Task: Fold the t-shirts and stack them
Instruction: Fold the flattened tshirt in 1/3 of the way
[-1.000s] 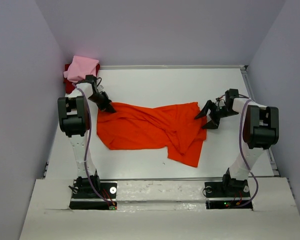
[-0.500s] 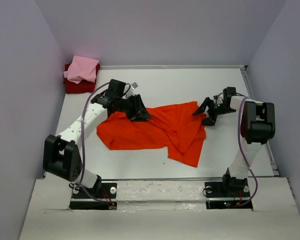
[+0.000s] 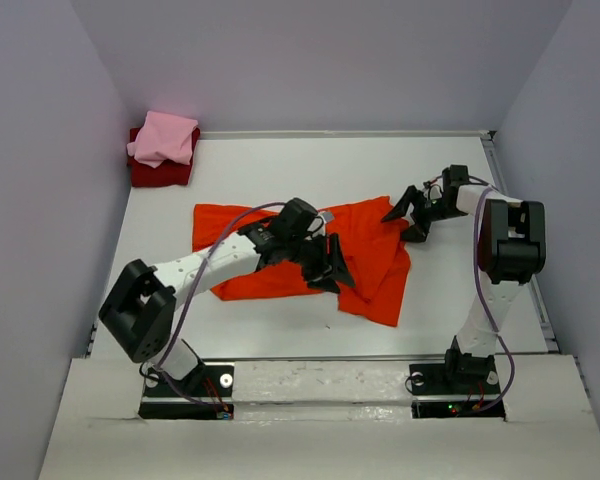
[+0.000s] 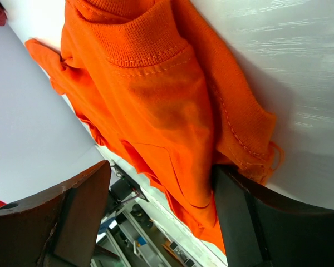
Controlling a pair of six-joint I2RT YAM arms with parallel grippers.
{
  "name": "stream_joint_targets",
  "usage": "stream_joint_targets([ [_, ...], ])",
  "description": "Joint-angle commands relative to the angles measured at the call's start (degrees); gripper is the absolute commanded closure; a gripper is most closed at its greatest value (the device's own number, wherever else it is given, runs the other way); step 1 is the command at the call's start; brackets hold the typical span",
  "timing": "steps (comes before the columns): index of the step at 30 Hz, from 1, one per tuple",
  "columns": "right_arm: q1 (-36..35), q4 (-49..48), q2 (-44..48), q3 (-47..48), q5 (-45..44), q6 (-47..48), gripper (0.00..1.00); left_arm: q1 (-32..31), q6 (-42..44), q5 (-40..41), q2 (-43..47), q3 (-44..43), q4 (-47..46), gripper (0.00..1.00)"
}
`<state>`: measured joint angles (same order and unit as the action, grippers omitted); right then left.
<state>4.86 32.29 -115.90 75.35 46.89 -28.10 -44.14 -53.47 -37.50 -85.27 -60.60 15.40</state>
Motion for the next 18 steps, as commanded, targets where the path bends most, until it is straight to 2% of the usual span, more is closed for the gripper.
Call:
stream_joint_targets([
  [1,-0.6,-0.9,-0.7,2.5,-0.1,0.9,0.23,-5.4,-4.4,1.3,-5.6,-4.1,-4.7,0.44],
  [7,-0.6,0.9,-0.6,3.7,-0.3,2.0,0.23,-15.7,-6.2,2.8,-21.5,-20.4,-4.6,0.44],
  [11,-0.6,1.1,-1.2,4.4,-0.3,2.0,0.23,-18.1,-5.9,3.8,-28.0,-27.3,-3.1,0.46],
  [15,-0.6,1.3,-1.1,5.1,-0.3,2.1,0.23,-18.2,-4.5,6.7,-28.6,-27.8,0.6,0.45],
  [18,-0.6,1.2,-1.3,5.4,0.0,2.1,0.23,-18.3,-3.5,9.8,-30.5,-28.6,6.7,0.47],
])
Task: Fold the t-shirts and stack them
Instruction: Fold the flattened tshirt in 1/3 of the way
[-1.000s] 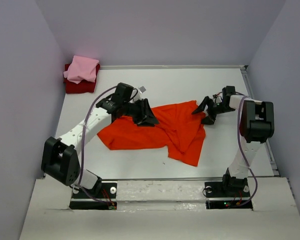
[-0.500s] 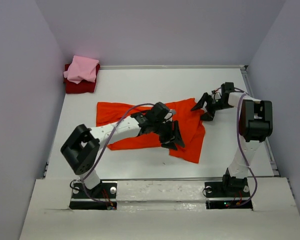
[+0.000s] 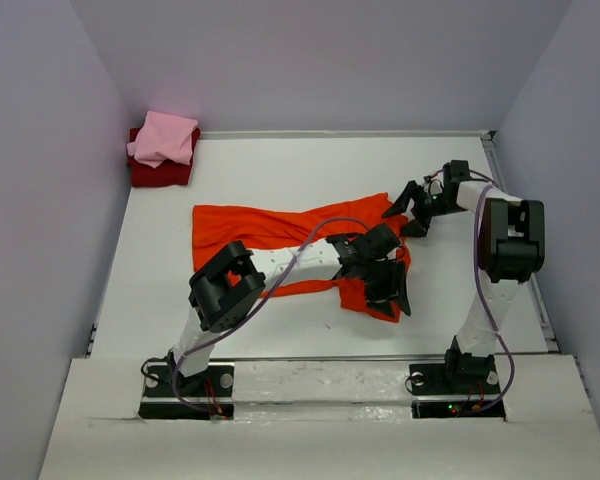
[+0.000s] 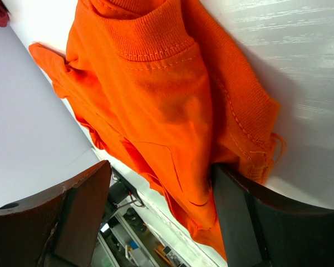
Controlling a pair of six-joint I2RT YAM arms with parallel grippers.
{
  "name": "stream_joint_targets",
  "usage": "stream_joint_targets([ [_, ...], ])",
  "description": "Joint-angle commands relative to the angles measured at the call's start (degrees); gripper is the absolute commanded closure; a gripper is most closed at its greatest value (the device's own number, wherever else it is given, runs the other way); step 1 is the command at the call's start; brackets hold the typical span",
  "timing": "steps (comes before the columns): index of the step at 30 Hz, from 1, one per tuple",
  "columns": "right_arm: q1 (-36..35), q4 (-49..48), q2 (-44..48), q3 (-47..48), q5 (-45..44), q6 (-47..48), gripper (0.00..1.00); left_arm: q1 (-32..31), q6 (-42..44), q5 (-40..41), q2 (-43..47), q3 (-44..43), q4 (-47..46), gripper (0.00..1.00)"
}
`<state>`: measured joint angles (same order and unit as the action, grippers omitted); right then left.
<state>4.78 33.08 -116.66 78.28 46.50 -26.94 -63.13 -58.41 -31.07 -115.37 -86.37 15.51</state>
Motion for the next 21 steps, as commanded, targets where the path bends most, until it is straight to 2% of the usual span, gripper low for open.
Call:
stream_joint_targets([
  [1,-0.5,0.4,-0.6,2.6,0.4,0.8,0.23,0.6,1.8,6.7,-0.6,-3.6,8.3,0.48],
  [5,-0.5,0.4,-0.9,3.0,0.7,1.0,0.23,0.8,3.9,15.4,-1.5,-6.7,17.9,0.53],
  [12,-0.5,0.4,-1.1,3.0,0.9,1.0,0.23,0.1,7.0,24.1,-5.9,-10.0,21.0,0.53],
  [21,-0.5,0.3,-1.8,3.8,1.5,0.7,0.23,-2.1,8.8,27.7,-12.9,-13.6,23.6,0.53],
])
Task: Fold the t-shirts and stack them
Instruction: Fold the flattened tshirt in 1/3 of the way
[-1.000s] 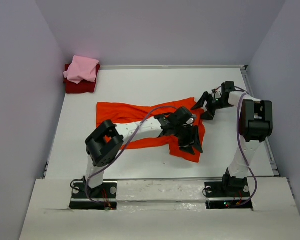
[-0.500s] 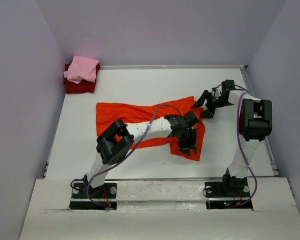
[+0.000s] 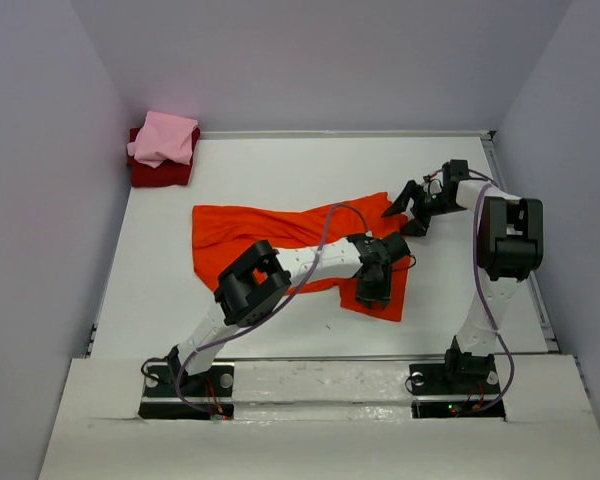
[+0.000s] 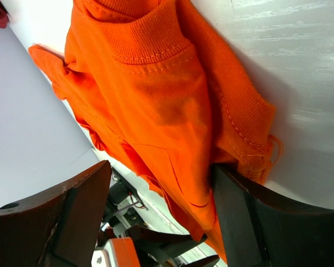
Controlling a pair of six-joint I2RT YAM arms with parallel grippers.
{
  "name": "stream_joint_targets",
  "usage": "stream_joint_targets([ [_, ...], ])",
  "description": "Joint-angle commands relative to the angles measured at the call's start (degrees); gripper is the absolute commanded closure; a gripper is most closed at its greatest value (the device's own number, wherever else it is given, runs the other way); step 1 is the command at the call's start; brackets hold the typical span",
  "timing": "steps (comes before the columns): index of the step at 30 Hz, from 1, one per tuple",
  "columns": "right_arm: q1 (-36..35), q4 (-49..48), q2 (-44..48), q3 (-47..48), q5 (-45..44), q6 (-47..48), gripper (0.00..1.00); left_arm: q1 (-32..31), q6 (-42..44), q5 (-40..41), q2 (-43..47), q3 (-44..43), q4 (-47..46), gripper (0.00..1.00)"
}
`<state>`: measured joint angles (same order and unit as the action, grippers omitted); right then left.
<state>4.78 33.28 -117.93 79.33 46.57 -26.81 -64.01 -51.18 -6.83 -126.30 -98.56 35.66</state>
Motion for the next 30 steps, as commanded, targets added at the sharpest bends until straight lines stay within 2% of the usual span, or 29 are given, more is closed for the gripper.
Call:
stream_joint_targets([
  [1,-0.5,0.1,-0.6,2.8,1.3,0.4,0.23,-1.3,1.6,3.8,-2.3,-1.3,3.5,0.53],
  [3,-0.5,0.0,-0.6,2.9,1.5,0.4,0.23,-1.4,1.7,4.2,-3.0,-1.4,4.3,0.53],
  [7,-0.5,-0.3,-1.3,3.5,2.0,-0.2,0.23,-2.3,1.9,5.2,-4.6,-1.4,7.4,0.63],
  [17,-0.5,-0.8,-3.8,8.5,4.0,-2.5,0.23,-4.5,1.9,2.8,-3.8,5.7,8.2,0.63],
  [30,-2.1,1.6,-7.0,12.6,5.4,-2.0,0.25,-5.0,2.4,2.4,-4.0,5.6,9.2,0.64],
])
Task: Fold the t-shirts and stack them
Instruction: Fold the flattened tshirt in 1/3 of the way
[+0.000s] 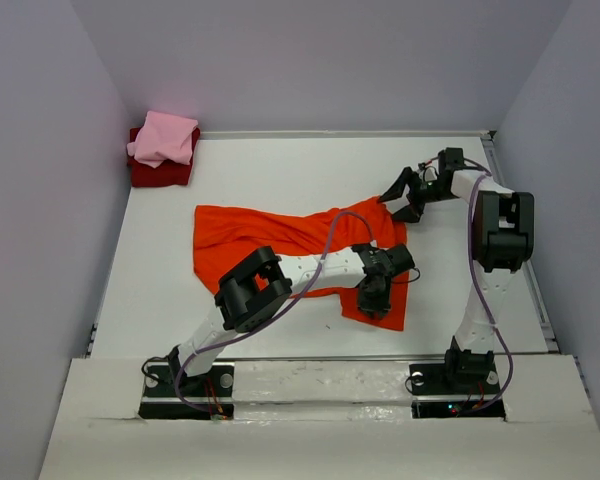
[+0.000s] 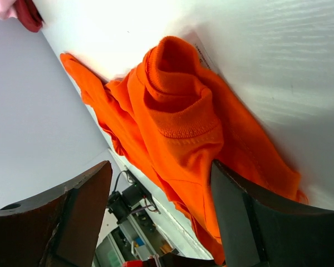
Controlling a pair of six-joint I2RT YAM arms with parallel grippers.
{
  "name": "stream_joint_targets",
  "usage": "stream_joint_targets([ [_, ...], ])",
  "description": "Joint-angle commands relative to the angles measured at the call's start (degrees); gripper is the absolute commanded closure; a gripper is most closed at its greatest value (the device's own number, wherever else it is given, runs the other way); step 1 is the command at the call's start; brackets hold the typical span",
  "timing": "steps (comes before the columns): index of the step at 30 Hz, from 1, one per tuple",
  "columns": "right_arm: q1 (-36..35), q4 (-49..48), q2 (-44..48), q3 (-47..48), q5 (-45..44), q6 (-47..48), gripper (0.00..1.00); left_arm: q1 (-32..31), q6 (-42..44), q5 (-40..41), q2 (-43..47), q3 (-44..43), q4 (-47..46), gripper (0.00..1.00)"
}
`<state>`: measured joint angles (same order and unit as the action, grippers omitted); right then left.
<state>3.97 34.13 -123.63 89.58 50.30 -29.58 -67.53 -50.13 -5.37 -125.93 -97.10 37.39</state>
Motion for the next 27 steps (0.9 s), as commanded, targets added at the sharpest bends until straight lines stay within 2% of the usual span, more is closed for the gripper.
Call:
stream_joint_targets([
  [1,-1.9,0.7,-1.0,1.4,0.9,1.3,0.24,-1.5,1.4,0.9,-4.4,4.2,7.5,0.64],
  [9,-1.9,4.3,0.8,-2.1,-2.0,5.8,0.28,-1.5,0.9,0.7,-2.7,6.0,7.5,0.64],
  [10,-1.9,4.9,1.0,-2.3,-2.1,6.1,0.30,-1.5,0.8,0.7,-2.7,5.9,7.6,0.64],
  [12,-1.9,5.1,1.5,-3.2,-2.4,6.5,0.40,-1.5,0.7,0.6,-2.7,5.6,7.9,0.64],
  [13,-1.9,5.2,1.6,-3.2,-2.7,6.6,0.49,-1.5,0.7,0.6,-2.7,5.4,8.0,0.64],
  [15,-1.9,7.4,1.1,-2.3,-4.2,7.6,0.75,-1.5,0.8,0.8,-2.7,4.8,8.6,0.64],
  [16,-1.9,7.8,1.1,-2.3,-4.4,7.7,0.99,-1.5,0.8,0.9,-2.7,4.5,8.8,0.64],
  [27,-1.9,8.9,-2.0,4.9,-3.2,6.2,1.00,-1.5,1.1,0.3,-2.7,3.7,9.3,0.64],
])
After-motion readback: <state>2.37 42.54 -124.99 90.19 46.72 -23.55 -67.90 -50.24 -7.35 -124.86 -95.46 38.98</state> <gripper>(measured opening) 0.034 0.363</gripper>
